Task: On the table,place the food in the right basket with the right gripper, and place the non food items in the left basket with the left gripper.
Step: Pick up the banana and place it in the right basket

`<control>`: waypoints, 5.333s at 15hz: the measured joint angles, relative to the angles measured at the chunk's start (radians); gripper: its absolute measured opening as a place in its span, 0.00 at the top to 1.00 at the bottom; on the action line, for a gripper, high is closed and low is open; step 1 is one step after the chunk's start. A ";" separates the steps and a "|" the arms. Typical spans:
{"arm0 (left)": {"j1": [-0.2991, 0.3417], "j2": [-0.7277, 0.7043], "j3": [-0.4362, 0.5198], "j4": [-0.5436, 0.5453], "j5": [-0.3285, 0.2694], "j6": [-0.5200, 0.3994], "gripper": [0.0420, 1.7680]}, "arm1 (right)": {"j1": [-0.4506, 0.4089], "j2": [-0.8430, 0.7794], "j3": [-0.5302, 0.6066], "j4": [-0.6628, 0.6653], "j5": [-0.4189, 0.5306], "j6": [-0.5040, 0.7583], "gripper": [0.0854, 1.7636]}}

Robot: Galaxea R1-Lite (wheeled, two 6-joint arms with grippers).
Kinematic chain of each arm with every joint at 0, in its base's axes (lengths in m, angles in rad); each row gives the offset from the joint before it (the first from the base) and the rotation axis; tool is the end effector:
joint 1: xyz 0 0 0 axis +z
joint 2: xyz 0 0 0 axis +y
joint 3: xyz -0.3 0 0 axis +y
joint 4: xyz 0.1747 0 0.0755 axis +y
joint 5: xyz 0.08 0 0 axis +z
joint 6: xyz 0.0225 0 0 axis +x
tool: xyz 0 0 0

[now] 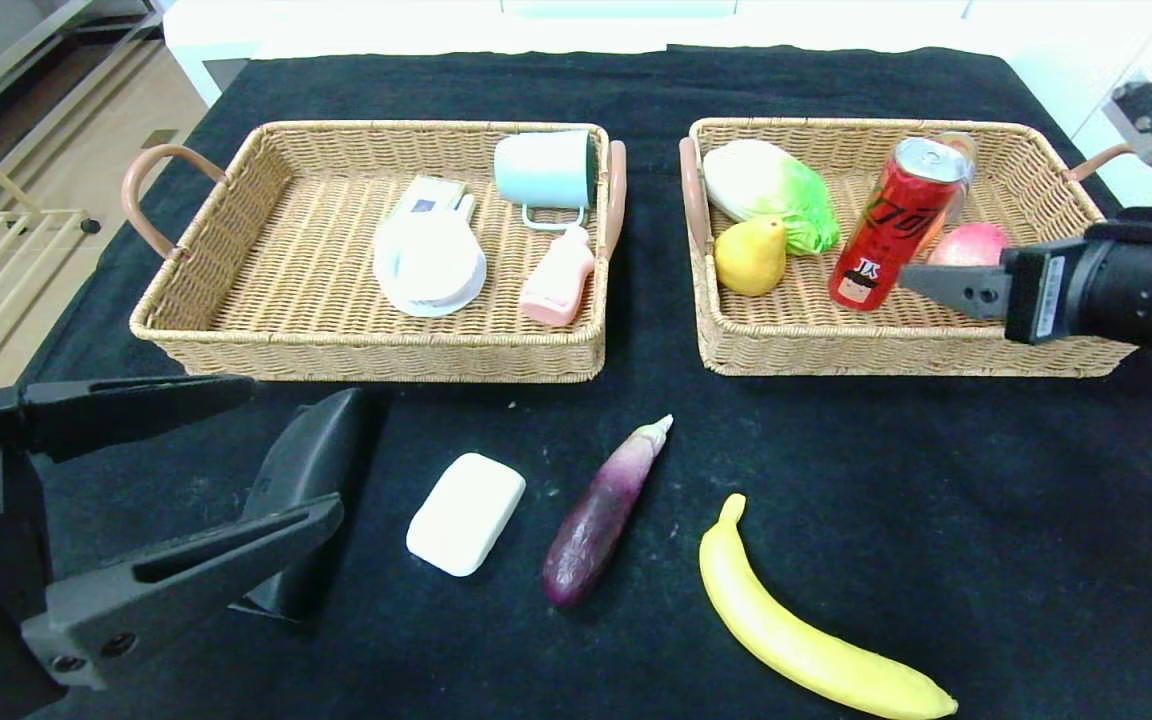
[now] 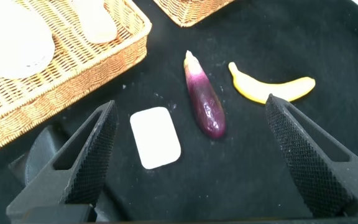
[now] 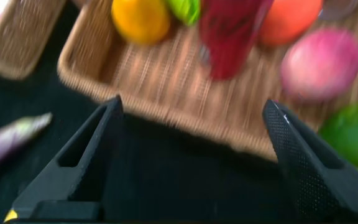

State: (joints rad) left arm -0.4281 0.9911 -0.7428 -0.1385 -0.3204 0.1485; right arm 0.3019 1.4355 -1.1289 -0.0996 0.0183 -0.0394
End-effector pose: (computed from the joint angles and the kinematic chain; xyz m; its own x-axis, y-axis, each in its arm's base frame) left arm 0.1102 -0.0581 0.2701 0.7275 -0.6782 -0.1040 0.6861 0.7187 0.1129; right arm 0.2378 0.0745 0.2954 0.9288 0.3084 -0.2055 -0.3219 0.9461 -0.0348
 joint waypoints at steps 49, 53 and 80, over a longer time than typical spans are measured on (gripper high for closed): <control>0.003 0.011 -0.012 0.000 0.003 0.012 0.03 | 0.647 0.207 0.033 0.566 -0.429 -0.083 0.04; 0.003 0.009 -0.012 0.000 0.004 0.012 0.03 | 0.649 0.224 0.029 0.558 -0.429 -0.070 0.04; 0.003 0.005 -0.012 0.000 0.004 0.013 0.03 | 0.671 0.241 0.029 0.566 -0.427 -0.029 0.67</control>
State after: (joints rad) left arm -0.4251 0.9957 -0.7547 -0.1385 -0.3160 0.1619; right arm 0.9726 1.6770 -1.0996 0.4660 -0.4087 -0.0683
